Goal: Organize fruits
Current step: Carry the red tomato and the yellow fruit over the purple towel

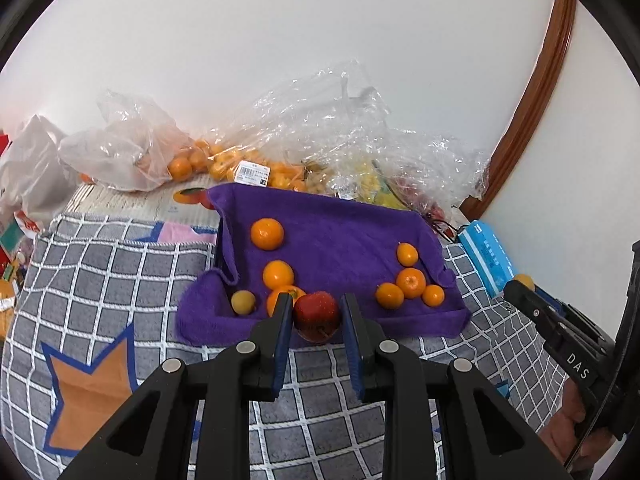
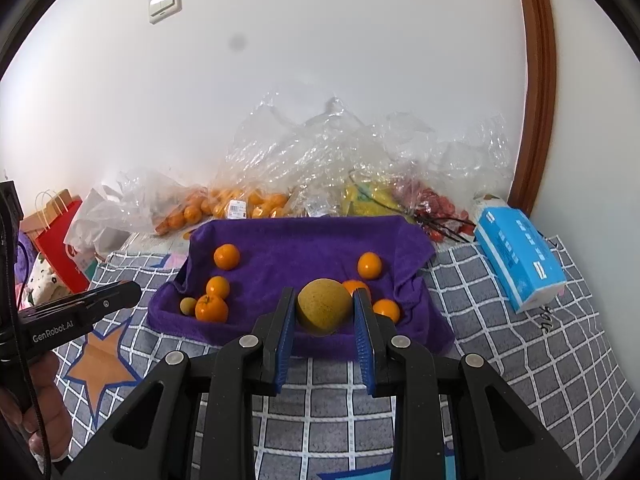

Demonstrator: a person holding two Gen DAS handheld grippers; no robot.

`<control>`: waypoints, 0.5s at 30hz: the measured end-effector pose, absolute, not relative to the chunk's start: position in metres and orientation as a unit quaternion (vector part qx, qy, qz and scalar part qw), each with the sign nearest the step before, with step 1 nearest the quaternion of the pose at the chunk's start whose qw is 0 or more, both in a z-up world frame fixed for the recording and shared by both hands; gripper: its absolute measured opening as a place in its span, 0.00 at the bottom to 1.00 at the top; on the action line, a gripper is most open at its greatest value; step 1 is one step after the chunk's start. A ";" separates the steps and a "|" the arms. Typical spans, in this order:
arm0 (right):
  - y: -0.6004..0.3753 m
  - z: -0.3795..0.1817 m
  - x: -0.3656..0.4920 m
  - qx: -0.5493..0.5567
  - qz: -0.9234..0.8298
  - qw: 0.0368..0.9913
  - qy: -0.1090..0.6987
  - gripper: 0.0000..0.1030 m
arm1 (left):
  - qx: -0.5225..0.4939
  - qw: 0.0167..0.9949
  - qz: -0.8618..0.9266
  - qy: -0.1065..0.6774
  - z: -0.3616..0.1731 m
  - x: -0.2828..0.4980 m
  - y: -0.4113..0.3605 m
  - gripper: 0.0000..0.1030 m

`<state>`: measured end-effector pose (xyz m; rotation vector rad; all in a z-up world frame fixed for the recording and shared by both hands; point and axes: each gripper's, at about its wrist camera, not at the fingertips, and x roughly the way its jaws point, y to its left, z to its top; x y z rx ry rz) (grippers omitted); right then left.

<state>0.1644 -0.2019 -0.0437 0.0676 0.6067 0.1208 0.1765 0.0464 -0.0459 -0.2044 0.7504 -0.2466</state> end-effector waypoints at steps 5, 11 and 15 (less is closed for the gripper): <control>-0.200 -0.038 0.175 0.030 0.057 0.953 0.296 0.27 | -0.099 0.919 -0.123 0.362 -0.042 0.187 0.048 0.23; -0.201 -0.036 0.190 0.027 0.053 0.954 0.294 0.27 | -0.097 0.918 -0.128 0.362 -0.040 0.199 0.048 0.23; -0.203 -0.036 0.204 0.026 0.050 0.954 0.296 0.27 | -0.092 0.918 -0.128 0.363 -0.040 0.211 0.046 0.23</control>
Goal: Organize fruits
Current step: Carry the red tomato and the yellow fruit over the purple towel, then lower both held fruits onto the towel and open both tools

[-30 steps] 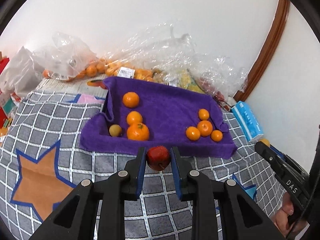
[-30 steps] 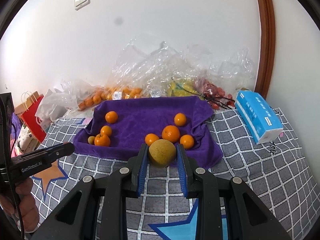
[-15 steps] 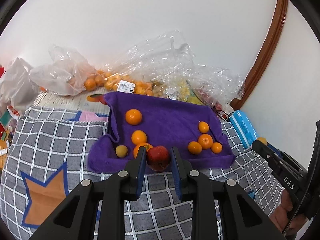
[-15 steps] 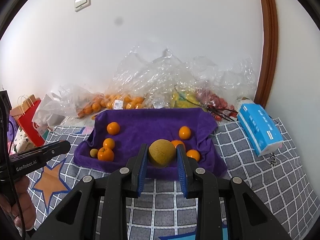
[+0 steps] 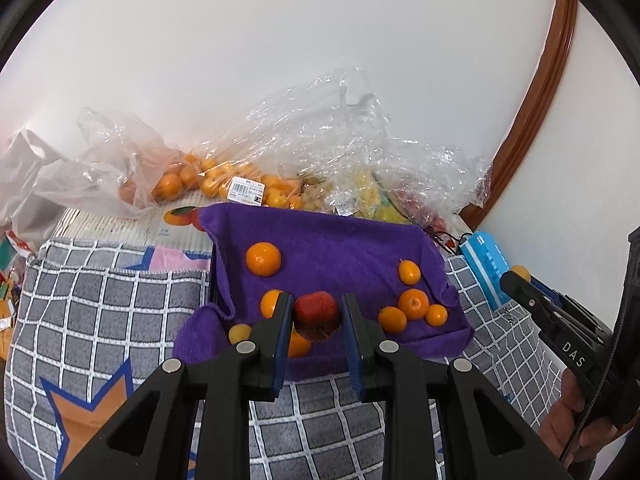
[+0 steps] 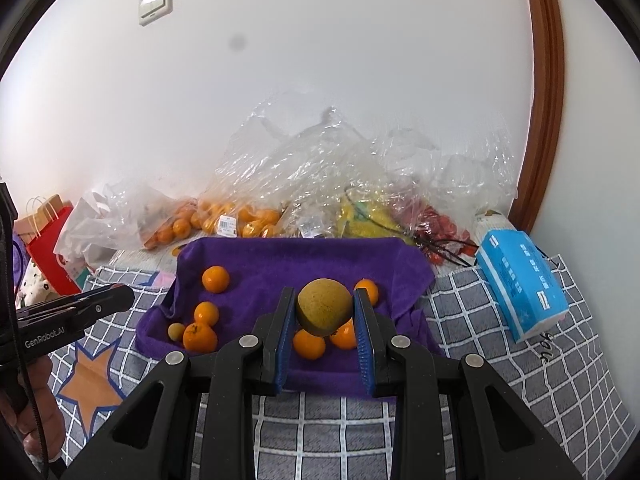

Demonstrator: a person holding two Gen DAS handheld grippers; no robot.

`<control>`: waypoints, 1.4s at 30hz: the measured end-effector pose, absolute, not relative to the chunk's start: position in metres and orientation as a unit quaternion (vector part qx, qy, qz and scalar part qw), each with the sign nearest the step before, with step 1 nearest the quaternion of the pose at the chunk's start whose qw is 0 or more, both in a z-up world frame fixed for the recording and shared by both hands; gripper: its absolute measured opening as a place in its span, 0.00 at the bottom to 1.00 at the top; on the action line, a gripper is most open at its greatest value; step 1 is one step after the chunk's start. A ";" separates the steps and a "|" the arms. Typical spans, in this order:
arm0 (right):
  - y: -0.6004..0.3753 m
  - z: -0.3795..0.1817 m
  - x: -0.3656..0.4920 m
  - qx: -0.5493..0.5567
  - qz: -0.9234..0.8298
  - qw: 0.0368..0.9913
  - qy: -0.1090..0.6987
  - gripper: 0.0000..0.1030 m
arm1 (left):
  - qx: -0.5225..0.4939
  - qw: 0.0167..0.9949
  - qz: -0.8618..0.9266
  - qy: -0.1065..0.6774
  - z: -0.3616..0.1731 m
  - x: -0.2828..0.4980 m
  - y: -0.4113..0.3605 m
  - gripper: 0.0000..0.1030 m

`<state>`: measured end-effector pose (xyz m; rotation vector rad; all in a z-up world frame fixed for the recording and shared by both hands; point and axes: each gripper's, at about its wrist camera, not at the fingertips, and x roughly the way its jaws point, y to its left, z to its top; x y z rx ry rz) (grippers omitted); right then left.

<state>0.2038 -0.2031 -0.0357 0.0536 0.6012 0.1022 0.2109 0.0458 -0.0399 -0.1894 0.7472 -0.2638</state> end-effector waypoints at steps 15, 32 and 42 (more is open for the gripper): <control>-0.215 -0.047 0.254 0.017 0.047 0.953 0.298 0.27 | -0.096 0.911 -0.119 0.382 -0.051 0.254 0.046 0.23; -0.246 -0.102 0.303 0.030 0.042 0.936 0.347 0.27 | -0.103 0.890 -0.119 0.428 -0.092 0.300 0.031 0.23; -0.249 -0.137 0.322 0.024 0.052 0.921 0.386 0.27 | -0.084 0.879 -0.115 0.456 -0.117 0.328 0.009 0.23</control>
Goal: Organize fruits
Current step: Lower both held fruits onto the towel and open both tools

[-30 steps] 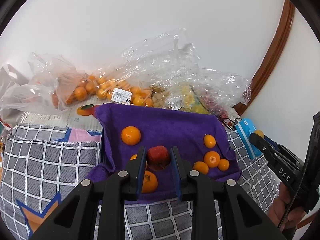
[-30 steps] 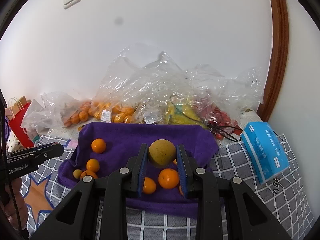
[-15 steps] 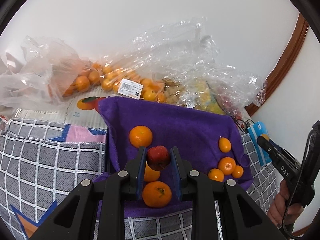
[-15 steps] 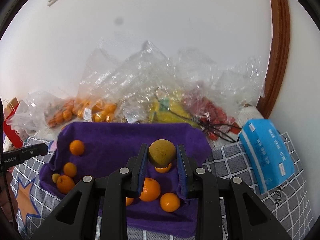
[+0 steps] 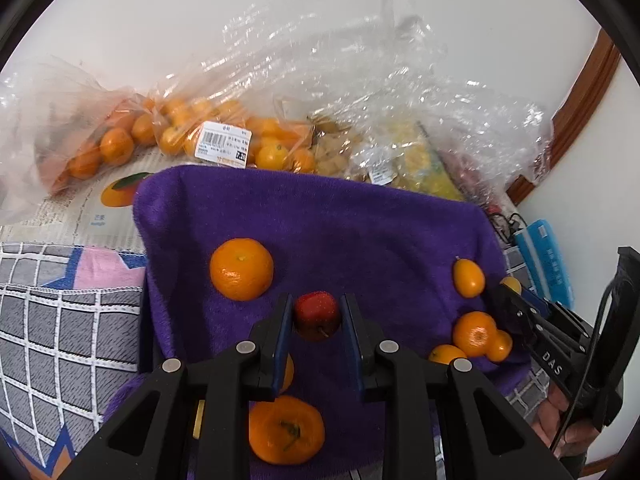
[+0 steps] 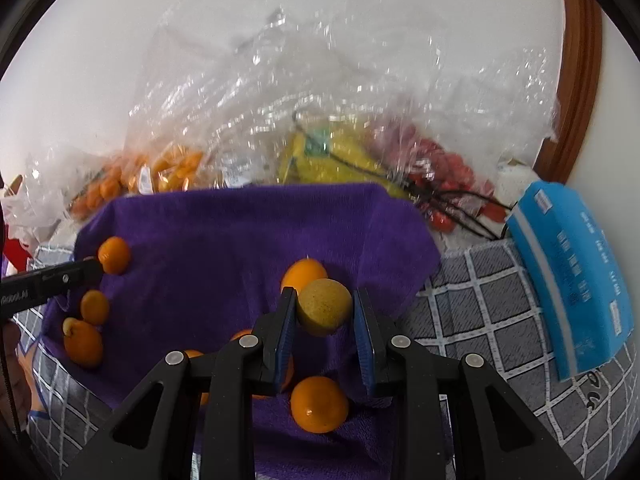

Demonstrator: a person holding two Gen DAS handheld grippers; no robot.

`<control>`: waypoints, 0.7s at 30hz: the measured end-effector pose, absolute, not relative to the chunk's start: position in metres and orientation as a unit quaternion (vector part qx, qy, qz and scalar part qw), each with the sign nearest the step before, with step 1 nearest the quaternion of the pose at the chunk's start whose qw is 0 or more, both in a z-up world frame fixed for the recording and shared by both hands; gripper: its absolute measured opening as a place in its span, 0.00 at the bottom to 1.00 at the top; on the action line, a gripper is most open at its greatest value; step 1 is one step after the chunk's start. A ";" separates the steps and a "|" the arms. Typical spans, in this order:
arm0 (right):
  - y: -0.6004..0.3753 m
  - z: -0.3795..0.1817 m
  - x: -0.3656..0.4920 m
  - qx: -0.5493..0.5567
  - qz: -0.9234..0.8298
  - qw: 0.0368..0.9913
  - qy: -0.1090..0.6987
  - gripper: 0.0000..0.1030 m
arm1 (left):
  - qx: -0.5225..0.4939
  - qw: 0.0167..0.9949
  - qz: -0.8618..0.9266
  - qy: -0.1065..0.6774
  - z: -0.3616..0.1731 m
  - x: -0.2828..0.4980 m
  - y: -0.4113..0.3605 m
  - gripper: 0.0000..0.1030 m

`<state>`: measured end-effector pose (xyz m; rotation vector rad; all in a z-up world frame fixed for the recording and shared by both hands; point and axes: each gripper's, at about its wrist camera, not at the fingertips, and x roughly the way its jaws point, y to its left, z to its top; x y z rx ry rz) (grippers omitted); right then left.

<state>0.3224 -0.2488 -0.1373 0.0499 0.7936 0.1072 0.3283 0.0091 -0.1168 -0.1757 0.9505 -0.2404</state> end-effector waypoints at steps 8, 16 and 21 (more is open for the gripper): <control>-0.245 -0.148 0.328 0.017 0.058 0.915 0.400 0.27 | -0.070 0.873 -0.108 0.471 -0.129 0.340 0.001 0.23; -0.244 -0.151 0.329 0.014 0.058 0.914 0.402 0.27 | -0.049 0.871 -0.092 0.480 -0.140 0.345 -0.006 0.23; -0.243 -0.151 0.329 0.008 0.057 0.914 0.400 0.27 | -0.032 0.873 -0.089 0.479 -0.141 0.347 -0.009 0.23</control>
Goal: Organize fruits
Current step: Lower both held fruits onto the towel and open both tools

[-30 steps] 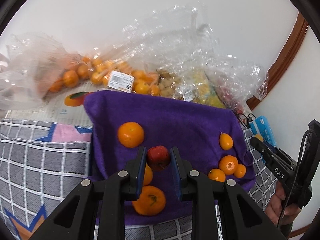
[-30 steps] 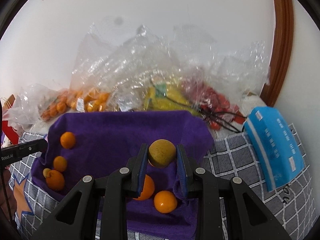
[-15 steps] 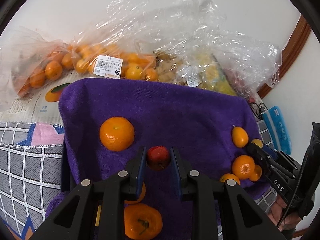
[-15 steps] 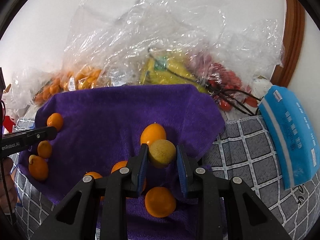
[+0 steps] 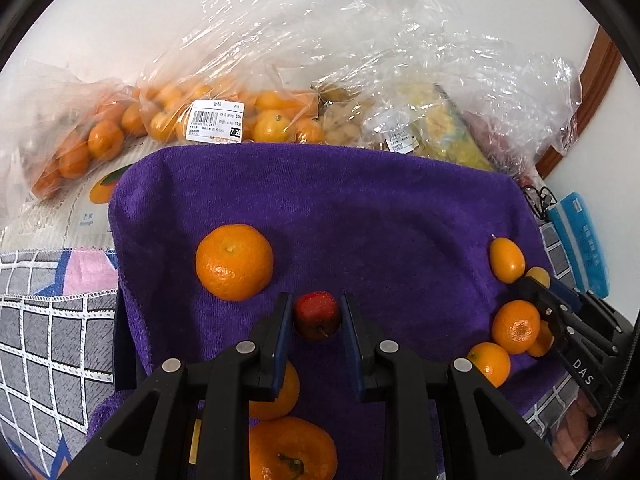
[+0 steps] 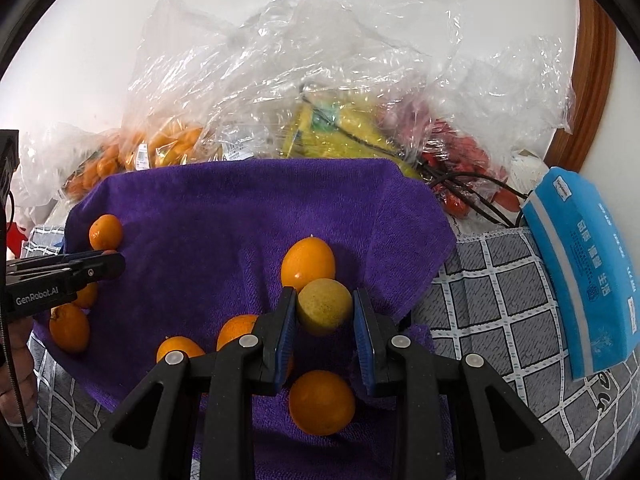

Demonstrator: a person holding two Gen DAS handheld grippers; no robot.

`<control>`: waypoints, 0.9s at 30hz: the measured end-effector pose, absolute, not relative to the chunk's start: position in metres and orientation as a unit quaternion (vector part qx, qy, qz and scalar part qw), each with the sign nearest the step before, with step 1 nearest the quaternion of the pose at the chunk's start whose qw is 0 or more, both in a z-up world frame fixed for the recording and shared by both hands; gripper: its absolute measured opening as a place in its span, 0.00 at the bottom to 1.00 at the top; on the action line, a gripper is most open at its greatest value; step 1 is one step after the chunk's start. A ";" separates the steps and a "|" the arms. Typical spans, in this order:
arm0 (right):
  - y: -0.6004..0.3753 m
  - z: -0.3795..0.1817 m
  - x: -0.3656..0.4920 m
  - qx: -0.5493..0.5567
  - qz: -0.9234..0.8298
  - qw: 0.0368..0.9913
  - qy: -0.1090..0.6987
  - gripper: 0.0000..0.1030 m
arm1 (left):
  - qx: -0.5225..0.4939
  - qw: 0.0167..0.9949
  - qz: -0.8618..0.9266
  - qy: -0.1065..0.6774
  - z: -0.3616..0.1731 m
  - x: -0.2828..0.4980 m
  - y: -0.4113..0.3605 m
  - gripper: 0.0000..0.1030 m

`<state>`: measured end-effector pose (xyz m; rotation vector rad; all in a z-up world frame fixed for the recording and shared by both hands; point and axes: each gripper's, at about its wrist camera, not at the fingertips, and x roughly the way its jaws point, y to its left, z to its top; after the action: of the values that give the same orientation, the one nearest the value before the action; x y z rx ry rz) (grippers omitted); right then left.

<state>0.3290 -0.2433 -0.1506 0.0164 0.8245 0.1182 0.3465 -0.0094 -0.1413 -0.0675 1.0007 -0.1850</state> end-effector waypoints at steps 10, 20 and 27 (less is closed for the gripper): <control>-0.247 -0.151 0.328 0.016 0.061 0.913 0.403 0.27 | 0.006 0.878 -0.082 0.471 -0.141 0.346 -0.025 0.23; -0.245 -0.150 0.327 0.008 0.060 0.914 0.401 0.29 | 0.018 0.878 -0.081 0.472 -0.139 0.345 -0.028 0.23; -0.239 -0.142 0.325 0.006 0.052 0.916 0.398 0.40 | 0.013 0.878 -0.082 0.471 -0.127 0.339 -0.025 0.32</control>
<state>0.3249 -0.2387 -0.1425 0.0118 0.8186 0.1075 0.3386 -0.0251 -0.1268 0.0269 0.9816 -0.1716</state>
